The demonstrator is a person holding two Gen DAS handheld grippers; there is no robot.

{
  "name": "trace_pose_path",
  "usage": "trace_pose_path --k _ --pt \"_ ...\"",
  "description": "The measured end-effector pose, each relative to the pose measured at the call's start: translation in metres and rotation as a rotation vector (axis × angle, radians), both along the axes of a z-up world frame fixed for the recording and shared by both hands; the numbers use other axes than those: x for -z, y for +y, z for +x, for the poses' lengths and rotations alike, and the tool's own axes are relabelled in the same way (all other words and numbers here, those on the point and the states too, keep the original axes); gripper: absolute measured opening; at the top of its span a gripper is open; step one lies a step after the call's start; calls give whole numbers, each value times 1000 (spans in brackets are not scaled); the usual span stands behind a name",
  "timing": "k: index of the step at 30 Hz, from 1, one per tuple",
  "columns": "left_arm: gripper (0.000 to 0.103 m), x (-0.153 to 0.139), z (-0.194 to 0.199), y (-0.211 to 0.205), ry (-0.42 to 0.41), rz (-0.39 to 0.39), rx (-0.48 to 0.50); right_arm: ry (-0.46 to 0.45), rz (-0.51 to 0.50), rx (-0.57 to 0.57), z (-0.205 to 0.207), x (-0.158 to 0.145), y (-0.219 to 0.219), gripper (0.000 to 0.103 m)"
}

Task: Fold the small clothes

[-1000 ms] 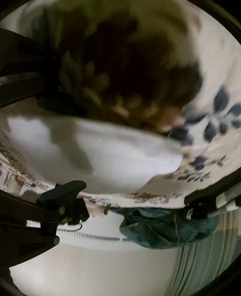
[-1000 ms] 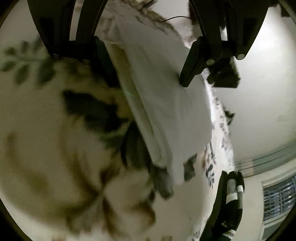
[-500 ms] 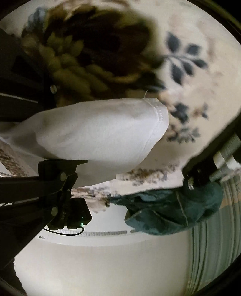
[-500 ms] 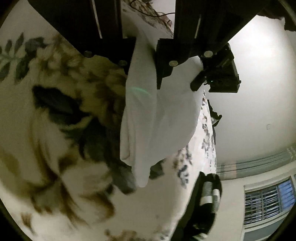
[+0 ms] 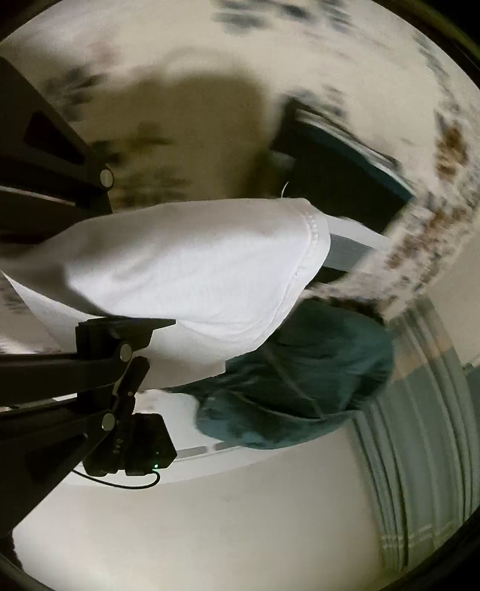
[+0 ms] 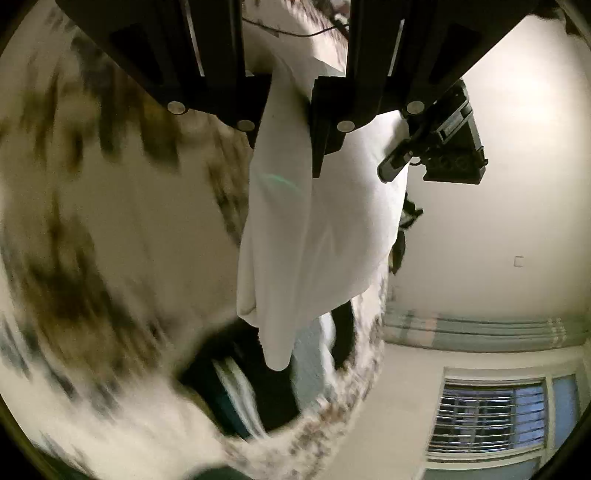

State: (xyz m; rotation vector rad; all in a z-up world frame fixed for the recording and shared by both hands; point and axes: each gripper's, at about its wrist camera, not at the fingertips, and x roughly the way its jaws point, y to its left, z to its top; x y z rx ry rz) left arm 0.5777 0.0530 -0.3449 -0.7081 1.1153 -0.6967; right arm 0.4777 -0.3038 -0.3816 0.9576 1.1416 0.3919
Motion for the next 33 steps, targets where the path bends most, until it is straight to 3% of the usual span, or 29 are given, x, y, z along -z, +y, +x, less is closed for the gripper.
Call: trace_pose_path --k 4,8,11,12,14,15,16,17,18,21,23,26,33 --pt "12 -5 92 -7 -40 34 -18 -61 -25 2 94 -22 -6 13" --pt "12 11 161 -1 -12 68 -13 -76 -48 11 189 -22 -3 12" --pt "18 29 201 4 44 181 -7 -67 -64 11 242 -10 -1 13" --pt "23 32 208 6 59 232 -18 -55 -72 1 257 -2 3 13" --pt "51 31 209 9 48 362 -43 1 -143 2 282 13 6 18" --pt "87 28 207 11 31 416 -53 20 -183 2 284 17 6 30" --pt "98 24 201 11 4 466 -65 32 -222 10 287 20 6 52" --pt "98 21 194 11 -26 502 -74 30 -253 22 286 20 5 64" --pt "98 17 187 9 -55 544 -78 27 -281 25 285 17 6 85" --pt "100 10 163 1 -108 702 -101 6 -545 15 271 2 21 91" --pt "100 8 148 -3 -142 770 -117 13 -725 -4 260 -5 35 101" --pt "101 14 136 -12 -151 865 -125 8 -911 -13 239 -14 53 103" --pt "101 -5 93 -31 -167 906 -122 0 -1068 37 188 -51 66 103"
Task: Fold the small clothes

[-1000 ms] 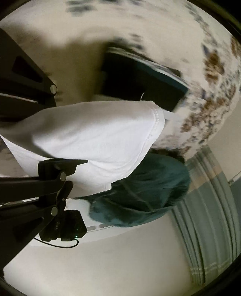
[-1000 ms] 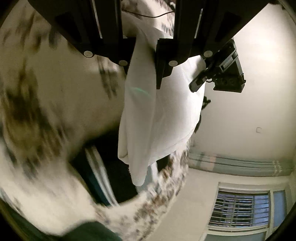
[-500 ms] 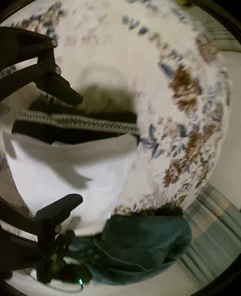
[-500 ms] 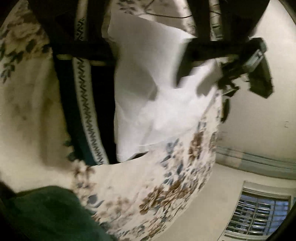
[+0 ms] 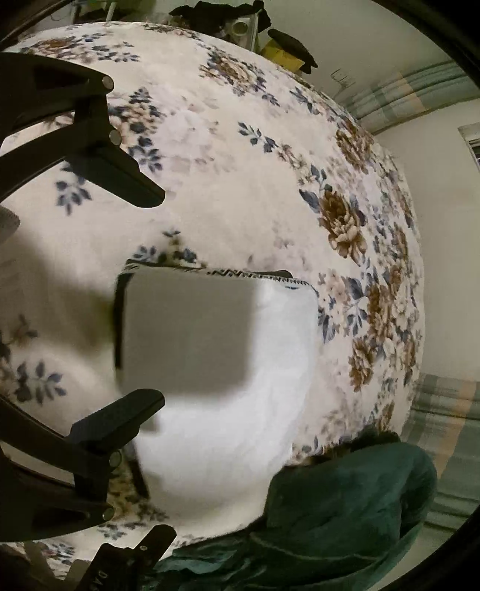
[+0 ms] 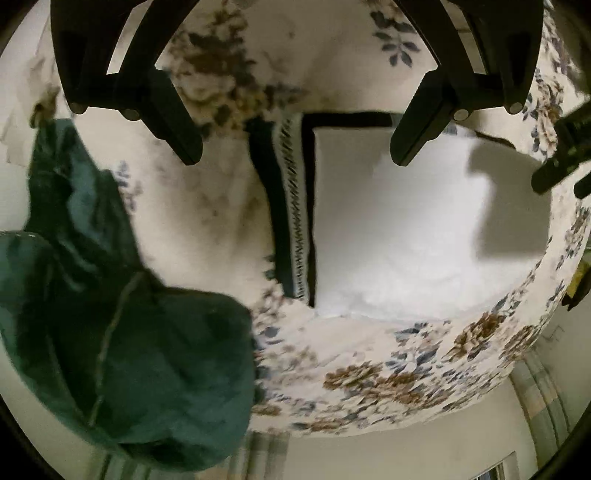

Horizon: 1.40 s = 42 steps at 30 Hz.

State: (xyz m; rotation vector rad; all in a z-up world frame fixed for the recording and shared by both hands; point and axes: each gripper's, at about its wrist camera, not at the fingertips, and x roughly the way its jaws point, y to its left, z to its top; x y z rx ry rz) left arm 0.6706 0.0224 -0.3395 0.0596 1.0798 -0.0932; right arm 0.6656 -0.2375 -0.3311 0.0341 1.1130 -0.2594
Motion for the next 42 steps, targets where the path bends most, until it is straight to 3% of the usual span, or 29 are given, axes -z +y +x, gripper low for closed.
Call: trace_pose_path --k 12,28,35,42 --pt "101 -88 -80 -5 -69 -16 9 -67 -46 20 -112 -106 6 103" --pt "101 -264 -263 0 -243 -33 -30 -279 -56 -8 -318 -312 26 103" --pt "101 -319 -321 3 -301 -56 -32 -389 -89 -53 -412 -402 39 103" --pt "101 -356 -361 -5 -376 -56 -31 -456 -93 -63 -478 -457 38 103"
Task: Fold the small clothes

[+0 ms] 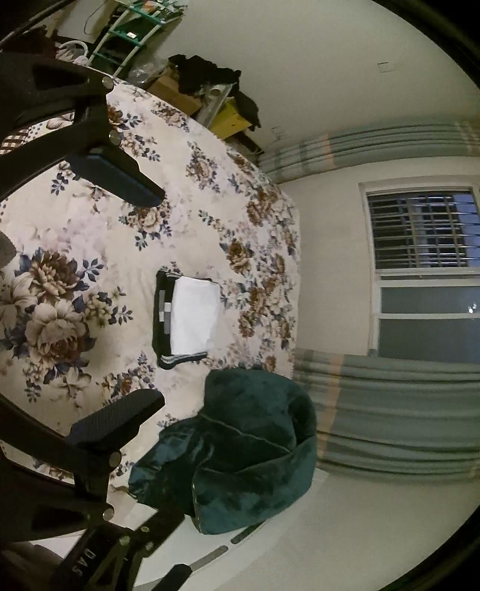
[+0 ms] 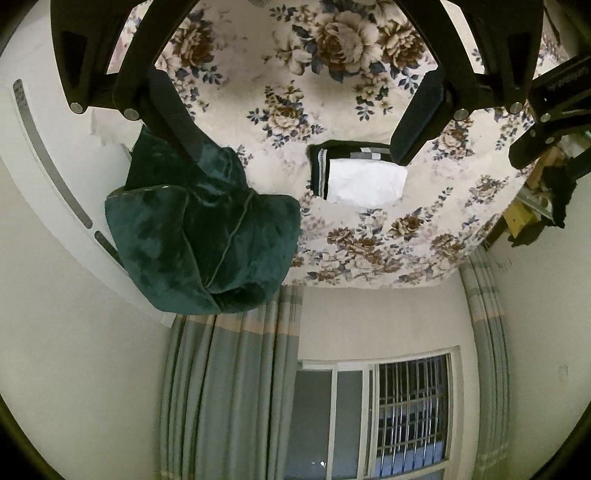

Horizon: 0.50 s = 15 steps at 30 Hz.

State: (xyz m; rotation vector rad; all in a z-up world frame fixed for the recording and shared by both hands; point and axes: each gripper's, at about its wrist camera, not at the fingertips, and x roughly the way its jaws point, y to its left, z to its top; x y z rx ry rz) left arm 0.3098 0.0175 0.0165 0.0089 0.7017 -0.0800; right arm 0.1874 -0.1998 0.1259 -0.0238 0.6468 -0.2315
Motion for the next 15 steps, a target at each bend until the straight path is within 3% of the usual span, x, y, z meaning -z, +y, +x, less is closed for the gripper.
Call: trace_pose_path --k 7,15 --pt "101 -15 -20 3 -36 -11 0 -28 7 -10 -38 -26 -1 103" --pt "101 -19 -32 6 -44 -10 -1 -43 -4 -23 -44 -35 -1 103"
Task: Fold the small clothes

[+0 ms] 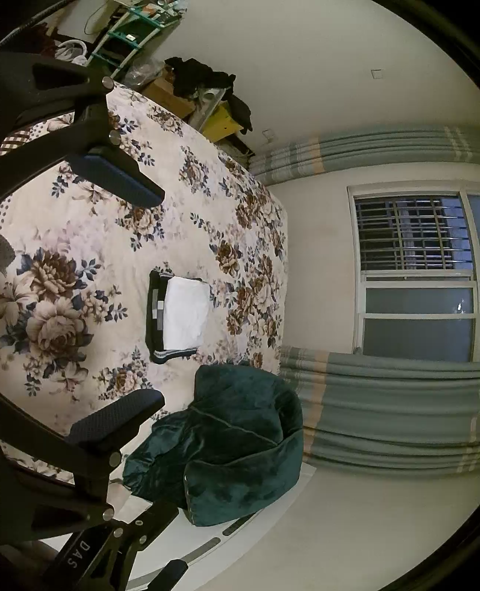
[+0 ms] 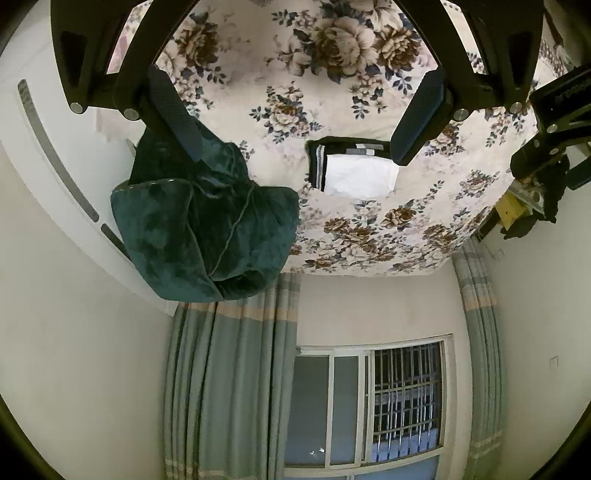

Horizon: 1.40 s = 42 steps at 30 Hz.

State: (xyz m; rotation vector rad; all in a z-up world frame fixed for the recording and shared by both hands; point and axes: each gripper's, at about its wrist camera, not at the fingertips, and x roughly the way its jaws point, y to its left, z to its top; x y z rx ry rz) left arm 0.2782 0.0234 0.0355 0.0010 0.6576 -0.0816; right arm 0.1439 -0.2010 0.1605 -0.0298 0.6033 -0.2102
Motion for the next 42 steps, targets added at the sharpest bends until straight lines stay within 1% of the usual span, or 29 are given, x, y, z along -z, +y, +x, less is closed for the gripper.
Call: trace_pose_path --k 2,3,11,28,42 --pt "101 0 -1 0 -1 -2 -3 2 2 -1 0 0 1 103" --pt "103 0 -1 0 0 -4 -2 4 6 -5 -2 -1 2 103" --pt "103 -7 -7 -2 -30 10 -9 12 15 -10 -2 -3 2 103" --pt "103 -13 -11 -5 -34 17 -20 -5 25 -28 -4 -6 -10 103" --pt "103 -16 -21 5 -40 20 -30 5 28 -51 -4 -9 -2 103"
